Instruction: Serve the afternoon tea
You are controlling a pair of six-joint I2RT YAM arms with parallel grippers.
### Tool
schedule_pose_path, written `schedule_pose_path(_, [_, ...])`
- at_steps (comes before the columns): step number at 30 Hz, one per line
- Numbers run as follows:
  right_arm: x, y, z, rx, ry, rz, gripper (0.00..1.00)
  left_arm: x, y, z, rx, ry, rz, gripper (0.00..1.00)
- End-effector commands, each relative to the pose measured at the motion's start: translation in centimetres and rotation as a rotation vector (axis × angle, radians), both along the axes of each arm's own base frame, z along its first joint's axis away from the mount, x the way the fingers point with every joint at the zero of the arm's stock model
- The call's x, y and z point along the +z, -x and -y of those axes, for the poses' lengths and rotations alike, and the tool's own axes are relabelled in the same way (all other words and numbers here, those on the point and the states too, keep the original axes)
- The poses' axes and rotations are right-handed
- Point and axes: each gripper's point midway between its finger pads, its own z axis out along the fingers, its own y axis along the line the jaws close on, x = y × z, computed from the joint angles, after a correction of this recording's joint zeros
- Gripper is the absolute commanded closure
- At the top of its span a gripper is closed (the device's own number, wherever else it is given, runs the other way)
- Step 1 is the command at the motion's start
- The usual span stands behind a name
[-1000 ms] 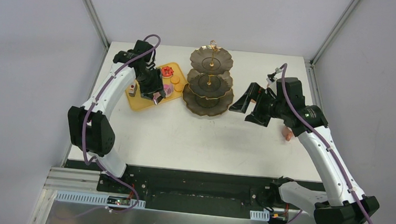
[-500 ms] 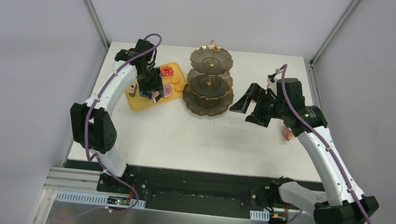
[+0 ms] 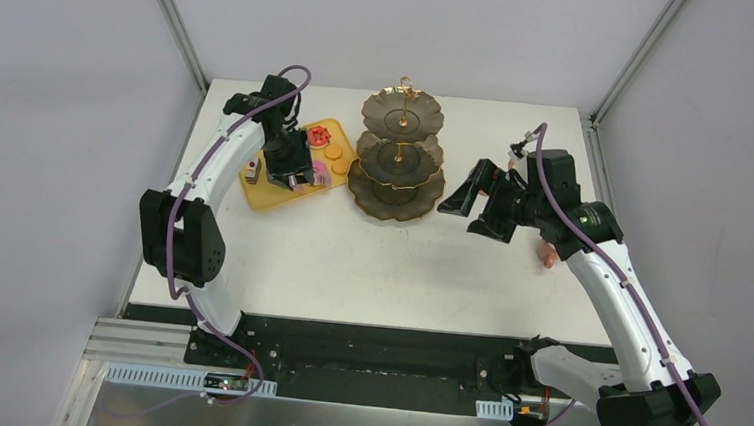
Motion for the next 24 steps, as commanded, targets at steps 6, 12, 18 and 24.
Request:
schedule_pose_path(6, [1.0, 0.0, 0.0, 0.014, -0.024, 0.048, 0.01, 0.9, -1.3, -0.5, 0.0, -0.013, 0.064, 0.53])
schedule_pose_path(12, [0.9, 0.0, 0.0, 0.014, -0.03, 0.044, 0.01, 0.1, -1.2, -0.7, 0.003, -0.028, 0.065, 0.52])
schedule_pose_path(18, [0.7, 0.2, 0.0, 0.016, -0.033, 0.039, 0.01, 0.6, -2.0, -1.3, 0.01, -0.058, 0.107, 0.52])
schedule_pose_path(24, [0.8, 0.3, 0.0, 0.018, -0.038, 0.039, 0.01, 0.9, -2.4, -1.1, 0.009, -0.059, 0.13, 0.53])
